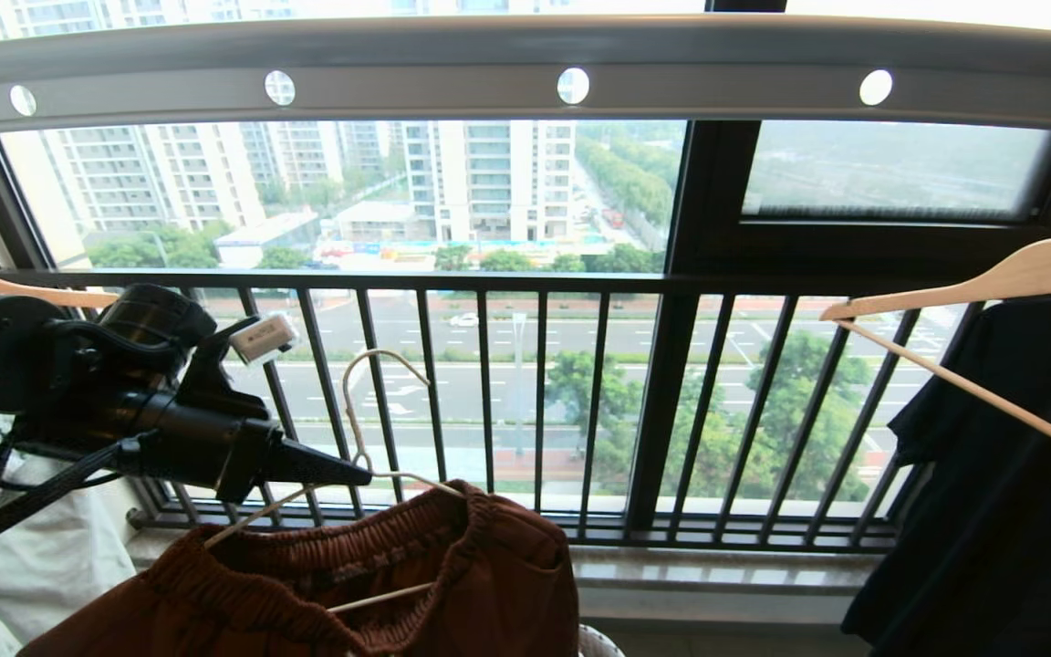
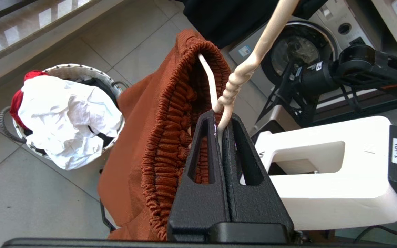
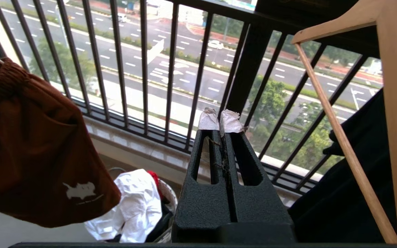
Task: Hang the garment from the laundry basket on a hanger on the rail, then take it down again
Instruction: Take the clothes off the clothes rack
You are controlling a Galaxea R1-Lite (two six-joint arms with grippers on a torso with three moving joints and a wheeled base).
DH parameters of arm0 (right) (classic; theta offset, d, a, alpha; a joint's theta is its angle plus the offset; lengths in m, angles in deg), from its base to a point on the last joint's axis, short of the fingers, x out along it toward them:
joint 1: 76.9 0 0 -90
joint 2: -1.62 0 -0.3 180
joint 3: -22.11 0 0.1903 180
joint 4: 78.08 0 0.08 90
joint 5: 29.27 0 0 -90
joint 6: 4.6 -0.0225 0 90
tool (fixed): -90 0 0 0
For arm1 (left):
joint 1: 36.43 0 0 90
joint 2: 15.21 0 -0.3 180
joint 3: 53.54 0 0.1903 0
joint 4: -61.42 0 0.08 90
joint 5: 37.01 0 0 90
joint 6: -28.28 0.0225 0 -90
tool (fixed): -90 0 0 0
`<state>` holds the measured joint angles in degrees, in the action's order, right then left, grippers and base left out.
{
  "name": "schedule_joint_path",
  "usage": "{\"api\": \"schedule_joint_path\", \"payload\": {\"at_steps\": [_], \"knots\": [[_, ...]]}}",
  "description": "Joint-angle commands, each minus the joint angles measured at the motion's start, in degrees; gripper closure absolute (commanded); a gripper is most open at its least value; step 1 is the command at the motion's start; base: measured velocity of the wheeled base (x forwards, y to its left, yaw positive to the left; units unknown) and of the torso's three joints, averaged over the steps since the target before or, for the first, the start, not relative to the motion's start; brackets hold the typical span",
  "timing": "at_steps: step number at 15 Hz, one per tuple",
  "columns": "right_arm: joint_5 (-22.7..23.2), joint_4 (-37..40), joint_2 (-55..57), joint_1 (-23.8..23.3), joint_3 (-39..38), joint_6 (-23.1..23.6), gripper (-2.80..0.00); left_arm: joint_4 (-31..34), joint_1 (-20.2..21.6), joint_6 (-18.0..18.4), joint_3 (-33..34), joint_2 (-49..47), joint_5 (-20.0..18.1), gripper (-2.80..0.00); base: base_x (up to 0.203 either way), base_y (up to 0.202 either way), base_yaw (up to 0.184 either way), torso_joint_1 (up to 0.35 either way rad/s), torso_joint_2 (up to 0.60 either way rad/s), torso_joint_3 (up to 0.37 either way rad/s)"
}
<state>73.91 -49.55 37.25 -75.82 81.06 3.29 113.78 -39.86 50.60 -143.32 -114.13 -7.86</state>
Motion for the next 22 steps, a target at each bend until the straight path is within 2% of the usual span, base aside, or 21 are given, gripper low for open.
{"api": "schedule_joint_path", "payload": {"at_steps": [1, 4, 6, 9, 11, 14, 15, 17, 18, 22], "knots": [[1.09, -4.95, 11.38, 3.32, 0.50, -2.51, 0.00, -2.50, -2.51, -2.59, -1.43, -2.99, 2.06, 0.00, 0.000, 0.000, 0.000, 0.000, 0.00, 0.000], [0.94, -11.08, 20.27, 13.06, 0.31, -6.40, 0.00, -13.41, -7.10, -10.05, -1.26, -4.95, 9.67, 0.00, 0.000, 0.000, 0.000, 0.000, 0.00, 0.000], [0.69, -12.76, 26.21, 16.01, 0.02, -9.59, 0.00, -20.50, -9.12, -14.61, -0.97, -6.57, 11.70, 0.00, 0.000, 0.000, 0.000, 0.000, 0.00, 0.000], [0.25, -17.89, 36.00, 19.16, 1.87, -13.50, 0.00, -23.95, -10.11, -15.53, -1.28, -8.73, 13.13, 0.00, 0.000, 0.000, 0.000, 0.000, 0.00, 0.000], [0.13, -19.08, 42.40, 22.18, 4.10, -13.47, 0.00, -27.85, -10.05, -17.38, -0.36, -9.70, 13.07, 0.00, 0.000, 0.000, 0.000, 0.000, 0.00, 0.000], [0.03, -22.06, 53.76, 25.51, 9.11, -12.80, 0.00, -37.87, -11.80, -24.59, 2.05, -11.09, 13.74, 0.00, 0.000, 0.000, 0.000, 0.000, 0.00, 0.000], [-0.02, -23.27, 56.61, 26.10, 11.39, -12.71, 0.00, -41.18, -12.77, -26.19, 2.95, -11.61, 15.97, 0.00, 0.000, 0.000, 0.000, 0.000, 0.00, 0.000], [0.24, -24.46, 61.25, 26.75, 13.82, -12.30, 0.00, -45.67, -15.39, -28.07, 3.59, -13.50, 23.76, 0.00, 0.000, 0.000, 0.000, 0.000, 0.00, 0.000], [0.37, -24.72, 63.84, 26.95, 14.23, -12.08, 0.00, -46.81, -16.78, -29.31, 3.71, -14.01, 26.18, 0.00, 0.000, 0.000, 0.000, 0.000, 0.00, 0.000], [-0.08, -27.26, 72.61, 29.01, 16.15, -12.72, 0.00, -47.09, -18.20, -29.90, 4.36, -14.44, 26.73, 0.00, 0.000, 0.000, 0.000, 0.000, 0.00, 0.000]]}}
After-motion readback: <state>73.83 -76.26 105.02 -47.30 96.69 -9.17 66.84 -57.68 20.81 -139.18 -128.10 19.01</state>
